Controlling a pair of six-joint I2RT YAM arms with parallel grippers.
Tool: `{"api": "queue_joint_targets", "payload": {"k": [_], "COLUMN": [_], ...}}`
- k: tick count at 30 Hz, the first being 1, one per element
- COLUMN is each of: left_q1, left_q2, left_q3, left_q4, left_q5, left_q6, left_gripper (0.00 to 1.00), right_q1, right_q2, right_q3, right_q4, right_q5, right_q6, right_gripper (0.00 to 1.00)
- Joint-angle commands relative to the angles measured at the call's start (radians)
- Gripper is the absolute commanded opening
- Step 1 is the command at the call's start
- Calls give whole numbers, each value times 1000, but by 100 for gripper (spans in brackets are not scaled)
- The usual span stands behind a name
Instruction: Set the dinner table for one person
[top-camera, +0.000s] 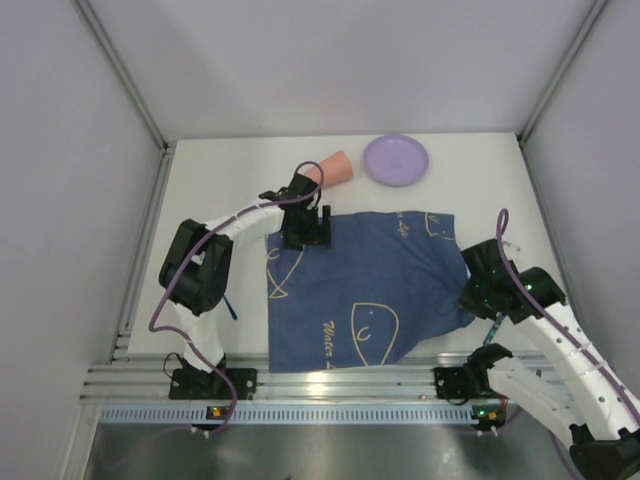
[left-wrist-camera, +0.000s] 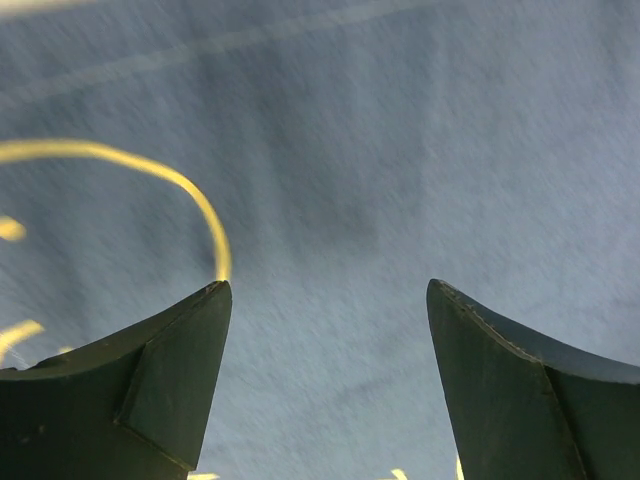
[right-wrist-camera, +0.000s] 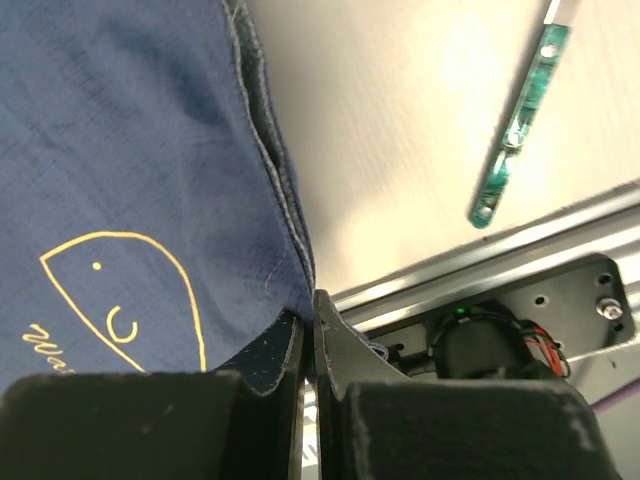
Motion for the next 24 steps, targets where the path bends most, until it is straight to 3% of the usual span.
{"api": "queue_joint_targets", "payload": {"k": [1, 5, 7, 8, 9, 10, 16, 18, 19, 24], "left_q1": [27, 33, 33, 33, 33, 35, 27, 23, 23, 26], "left_q2": [49, 109, 142, 146, 145, 123, -65, -146, -171, -272], "left_q3": [72, 140, 199, 216, 230, 243, 223, 172, 151, 45], "left_q4": [-40, -58, -99, -110, -118, -121, -130, -126, -123, -89], "left_q5": [-50, -48, -56, -61, -59, -58, -67, -81, -81, -166], "left_q6": [92, 135, 155, 158, 160, 155, 100, 88, 83, 102], "left_gripper": [84, 83, 82, 81, 80, 80, 85, 90, 98, 98], "right_q1": [8, 5, 4, 4, 5, 4, 4, 4, 4, 4], "right_q2": [-28, -45, -25, -15, 5, 13, 32, 48, 56, 175], "right_q3": [34, 28, 33, 43, 54, 69, 243, 295, 306, 301], "right_q4": [-213, -223, -225, -226, -230, -239, -242, -173, -136, 108], "right_q5": [117, 125, 121, 117, 119, 122, 156, 110, 54, -116], "right_q6": [50, 64, 58, 47, 48, 42, -5, -54, -77, -178], "right_gripper": [0, 1, 30, 50, 90, 100, 100, 100, 100, 100]}}
